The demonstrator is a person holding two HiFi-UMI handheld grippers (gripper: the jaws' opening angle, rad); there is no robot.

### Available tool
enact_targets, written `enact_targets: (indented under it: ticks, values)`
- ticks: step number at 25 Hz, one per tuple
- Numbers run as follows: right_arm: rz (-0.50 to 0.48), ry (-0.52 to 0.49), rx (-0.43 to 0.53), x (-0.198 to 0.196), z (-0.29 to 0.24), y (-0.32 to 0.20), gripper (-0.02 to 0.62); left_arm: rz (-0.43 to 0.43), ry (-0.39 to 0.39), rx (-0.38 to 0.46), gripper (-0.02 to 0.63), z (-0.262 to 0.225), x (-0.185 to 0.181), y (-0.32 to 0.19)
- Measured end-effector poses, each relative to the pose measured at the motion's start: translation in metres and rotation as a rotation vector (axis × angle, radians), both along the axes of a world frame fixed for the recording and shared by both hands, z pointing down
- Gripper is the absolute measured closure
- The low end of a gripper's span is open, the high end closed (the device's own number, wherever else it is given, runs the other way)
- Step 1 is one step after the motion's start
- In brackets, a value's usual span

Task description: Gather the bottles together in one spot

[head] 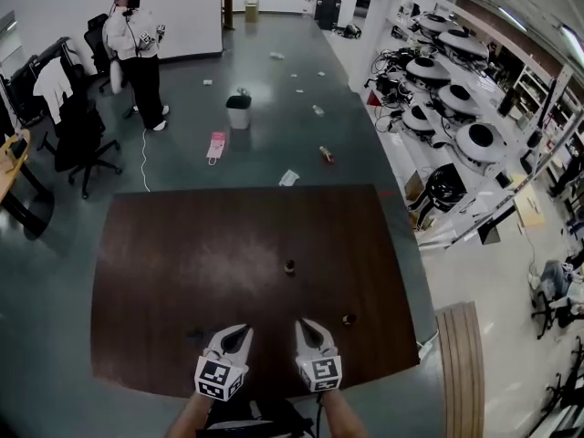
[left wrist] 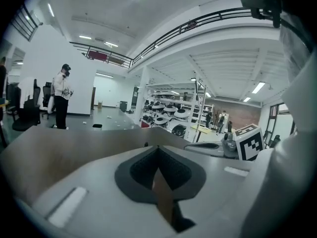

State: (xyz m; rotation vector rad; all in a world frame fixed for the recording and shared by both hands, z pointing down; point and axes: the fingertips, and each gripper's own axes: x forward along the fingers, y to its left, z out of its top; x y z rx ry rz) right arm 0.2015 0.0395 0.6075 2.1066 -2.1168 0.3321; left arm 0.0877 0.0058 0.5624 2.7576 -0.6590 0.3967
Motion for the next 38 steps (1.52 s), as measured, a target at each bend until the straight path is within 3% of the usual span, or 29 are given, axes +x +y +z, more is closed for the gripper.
enact_targets:
  ticks: [6,20,22,24,38]
  values:
    - [0.001,-0.013,-0.035,0.012,0.024,-0.013,0.594,0.042,-0.025,-0.031,0.606,0.023,0.021,-0.002]
    - [0.009,-0.059,-0.065,0.021,0.041,-0.044,0.59,0.049,-0.049,-0.078,0.606,0.032,0.022,-0.015]
    - [0.011,-0.056,-0.07,0.026,0.044,-0.056,0.523,0.048,-0.05,-0.08,0.606,0.032,0.02,-0.016]
    - [0.008,-0.039,-0.079,0.033,0.047,-0.07,0.502,0.048,-0.053,-0.083,0.606,0.032,0.019,-0.016]
    - [-0.001,0.011,-0.195,0.069,0.096,-0.148,0.422,0.036,-0.051,-0.093,0.606,0.035,0.013,-0.019]
